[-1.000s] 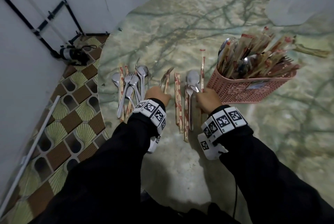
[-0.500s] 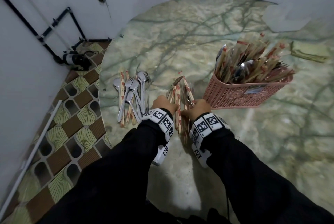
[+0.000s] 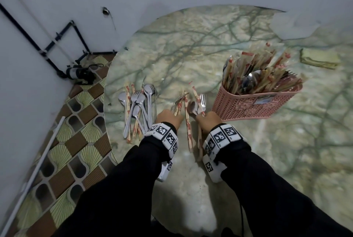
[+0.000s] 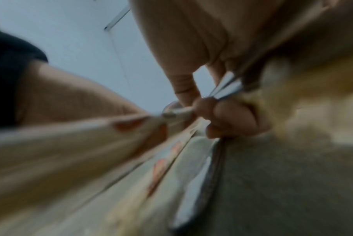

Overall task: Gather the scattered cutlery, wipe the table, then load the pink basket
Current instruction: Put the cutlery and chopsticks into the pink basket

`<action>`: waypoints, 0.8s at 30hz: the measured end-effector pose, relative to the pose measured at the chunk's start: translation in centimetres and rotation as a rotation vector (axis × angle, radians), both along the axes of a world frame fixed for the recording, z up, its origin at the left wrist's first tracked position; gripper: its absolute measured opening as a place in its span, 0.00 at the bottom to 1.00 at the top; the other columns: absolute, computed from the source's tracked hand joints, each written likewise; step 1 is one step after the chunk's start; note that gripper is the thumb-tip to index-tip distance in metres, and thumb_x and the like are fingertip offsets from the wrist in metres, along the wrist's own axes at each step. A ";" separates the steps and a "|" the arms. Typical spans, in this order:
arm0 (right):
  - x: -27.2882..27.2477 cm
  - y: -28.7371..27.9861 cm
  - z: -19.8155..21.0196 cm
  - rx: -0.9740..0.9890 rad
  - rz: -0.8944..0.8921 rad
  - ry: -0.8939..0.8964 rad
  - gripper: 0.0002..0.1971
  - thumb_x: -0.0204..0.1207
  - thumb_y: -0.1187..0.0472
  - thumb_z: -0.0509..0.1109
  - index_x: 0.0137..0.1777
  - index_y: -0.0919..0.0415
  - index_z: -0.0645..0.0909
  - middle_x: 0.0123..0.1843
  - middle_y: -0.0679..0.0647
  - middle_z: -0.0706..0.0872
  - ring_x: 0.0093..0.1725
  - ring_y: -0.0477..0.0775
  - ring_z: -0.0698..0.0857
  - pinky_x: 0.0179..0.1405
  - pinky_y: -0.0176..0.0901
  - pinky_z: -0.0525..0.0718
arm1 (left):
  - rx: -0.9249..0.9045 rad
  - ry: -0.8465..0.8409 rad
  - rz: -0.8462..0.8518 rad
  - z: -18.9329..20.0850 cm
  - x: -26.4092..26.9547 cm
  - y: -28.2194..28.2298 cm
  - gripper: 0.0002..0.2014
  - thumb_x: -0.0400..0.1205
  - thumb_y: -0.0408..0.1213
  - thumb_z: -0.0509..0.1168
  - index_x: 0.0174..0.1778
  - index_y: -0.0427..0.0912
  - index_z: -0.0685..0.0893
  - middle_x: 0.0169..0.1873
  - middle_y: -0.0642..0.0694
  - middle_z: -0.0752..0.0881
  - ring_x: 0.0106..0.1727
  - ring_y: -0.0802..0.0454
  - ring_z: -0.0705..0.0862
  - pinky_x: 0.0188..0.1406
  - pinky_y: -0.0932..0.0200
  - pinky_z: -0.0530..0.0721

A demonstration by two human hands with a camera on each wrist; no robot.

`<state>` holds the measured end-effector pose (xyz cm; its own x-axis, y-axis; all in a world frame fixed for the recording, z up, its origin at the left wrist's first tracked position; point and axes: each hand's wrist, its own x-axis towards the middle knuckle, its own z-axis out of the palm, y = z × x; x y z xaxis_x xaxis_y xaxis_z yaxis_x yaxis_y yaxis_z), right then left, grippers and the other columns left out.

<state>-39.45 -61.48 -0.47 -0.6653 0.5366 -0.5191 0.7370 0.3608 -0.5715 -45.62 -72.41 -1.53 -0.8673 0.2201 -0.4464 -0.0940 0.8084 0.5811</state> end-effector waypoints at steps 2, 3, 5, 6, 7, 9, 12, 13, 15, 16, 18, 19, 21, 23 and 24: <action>-0.1 0.3 0.2 -0.076 -0.024 0.024 0.20 0.80 0.57 0.59 0.60 0.74 0.79 0.57 0.69 0.83 0.58 0.67 0.82 0.50 0.45 0.76 | 0.012 -0.021 -0.002 -0.1 -0.2 -0.2 0.14 0.79 0.43 0.61 0.39 0.33 0.77 0.38 0.38 0.79 0.39 0.41 0.77 0.37 0.56 0.72; -0.2 0.5 0.0 -0.119 -0.042 0.048 0.19 0.79 0.59 0.59 0.59 0.75 0.79 0.56 0.70 0.84 0.56 0.68 0.83 0.54 0.49 0.79 | 0.020 -0.033 -0.001 0.0 -0.4 -0.3 0.14 0.80 0.43 0.60 0.41 0.33 0.78 0.39 0.38 0.80 0.40 0.41 0.77 0.37 0.56 0.72; -0.1 0.6 0.0 -0.227 -0.112 0.129 0.13 0.78 0.65 0.58 0.50 0.75 0.79 0.43 0.71 0.85 0.41 0.67 0.86 0.49 0.59 0.85 | 0.016 -0.046 -0.011 0.1 -0.7 -0.4 0.15 0.81 0.43 0.58 0.47 0.33 0.79 0.41 0.38 0.80 0.41 0.41 0.78 0.39 0.56 0.72; 0.0 0.5 0.4 -0.290 -0.160 0.174 0.10 0.79 0.68 0.56 0.44 0.73 0.77 0.34 0.68 0.83 0.30 0.63 0.85 0.38 0.56 0.87 | 0.008 -0.044 -0.025 0.1 -0.8 -0.5 0.16 0.82 0.44 0.57 0.50 0.33 0.80 0.42 0.38 0.80 0.43 0.41 0.79 0.40 0.55 0.73; 0.1 0.4 0.8 -0.341 -0.198 0.200 0.09 0.80 0.71 0.54 0.41 0.70 0.74 0.28 0.65 0.79 0.21 0.58 0.81 0.26 0.46 0.84 | 0.007 -0.039 -0.035 0.1 -0.9 -0.5 0.17 0.82 0.45 0.56 0.52 0.33 0.80 0.43 0.37 0.81 0.45 0.40 0.79 0.42 0.55 0.74; 0.1 0.3 1.3 -0.415 -0.225 0.228 0.11 0.80 0.73 0.51 0.38 0.65 0.70 0.25 0.61 0.73 0.13 0.52 0.75 0.14 0.34 0.74 | 0.035 -0.015 -0.041 0.1 -1.1 -0.5 0.18 0.83 0.45 0.54 0.54 0.34 0.80 0.48 0.35 0.83 0.50 0.38 0.81 0.49 0.52 0.76; -0.3 0.0 1.6 -0.472 -0.276 0.271 0.11 0.79 0.70 0.53 0.37 0.62 0.71 0.27 0.57 0.71 0.22 0.52 0.72 0.21 0.41 0.69 | 0.191 -0.046 -0.016 0.2 -1.0 -0.4 0.15 0.84 0.40 0.53 0.57 0.34 0.78 0.46 0.37 0.85 0.42 0.43 0.82 0.45 0.53 0.76; -0.4 -0.1 1.6 -0.482 -0.288 0.286 0.11 0.79 0.68 0.55 0.36 0.61 0.72 0.27 0.56 0.71 0.23 0.51 0.70 0.23 0.41 0.68 | 0.300 -0.099 0.034 0.5 -0.8 -0.4 0.13 0.85 0.38 0.52 0.57 0.34 0.76 0.41 0.39 0.84 0.35 0.46 0.80 0.38 0.55 0.77; -0.5 -0.3 1.7 -0.511 -0.293 0.309 0.11 0.79 0.64 0.57 0.35 0.60 0.75 0.24 0.53 0.70 0.23 0.51 0.68 0.23 0.41 0.66 | 0.504 -0.197 0.143 0.9 -0.5 -0.4 0.10 0.86 0.37 0.51 0.58 0.36 0.71 0.33 0.42 0.79 0.26 0.49 0.77 0.28 0.56 0.77; -0.5 -0.4 1.8 -0.538 -0.298 0.328 0.11 0.79 0.64 0.58 0.35 0.60 0.75 0.23 0.53 0.69 0.22 0.50 0.67 0.23 0.40 0.65 | 0.563 -0.213 0.169 1.1 -0.5 -0.4 0.09 0.86 0.36 0.51 0.57 0.36 0.70 0.30 0.43 0.76 0.24 0.49 0.75 0.25 0.56 0.75; -0.5 -0.6 2.0 -0.598 -0.314 0.381 0.12 0.79 0.66 0.57 0.34 0.60 0.73 0.20 0.51 0.68 0.18 0.49 0.66 0.21 0.37 0.64 | 0.599 -0.209 0.166 1.5 -0.3 -0.4 0.06 0.85 0.34 0.51 0.54 0.37 0.68 0.28 0.45 0.71 0.22 0.51 0.69 0.20 0.60 0.69; -0.5 -0.7 2.2 -0.630 -0.326 0.414 0.12 0.80 0.67 0.56 0.34 0.60 0.72 0.18 0.51 0.68 0.15 0.49 0.66 0.20 0.36 0.64 | 0.604 -0.199 0.162 1.8 -0.3 -0.4 0.05 0.85 0.35 0.51 0.53 0.39 0.68 0.28 0.46 0.70 0.22 0.52 0.67 0.19 0.61 0.67; -0.4 -0.8 2.7 -0.714 -0.359 0.488 0.11 0.82 0.68 0.56 0.37 0.61 0.71 0.18 0.53 0.69 0.13 0.49 0.69 0.17 0.34 0.68 | 0.641 -0.176 0.173 2.3 -0.2 -0.3 0.04 0.85 0.38 0.52 0.52 0.42 0.67 0.28 0.48 0.69 0.21 0.54 0.64 0.18 0.63 0.64; 0.0 -0.7 3.3 -0.785 -0.346 0.548 0.10 0.84 0.67 0.56 0.40 0.59 0.70 0.22 0.56 0.72 0.15 0.51 0.75 0.18 0.36 0.75 | 0.685 -0.154 0.184 2.8 -0.2 -0.3 0.04 0.84 0.39 0.54 0.49 0.43 0.68 0.29 0.49 0.69 0.22 0.55 0.63 0.17 0.64 0.63; 0.3 -0.7 3.6 -0.795 -0.313 0.563 0.09 0.85 0.66 0.56 0.42 0.58 0.70 0.24 0.57 0.74 0.17 0.52 0.79 0.19 0.38 0.78 | 0.705 -0.155 0.183 3.1 -0.1 -0.2 0.03 0.83 0.38 0.55 0.47 0.44 0.70 0.28 0.49 0.69 0.22 0.55 0.63 0.17 0.65 0.62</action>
<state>-39.16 -62.15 3.13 -0.8116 0.3649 -0.4563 0.2839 -0.4364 -0.8538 -45.77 -72.60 1.54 -0.8561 0.3580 -0.3728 -0.3141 0.2124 0.9253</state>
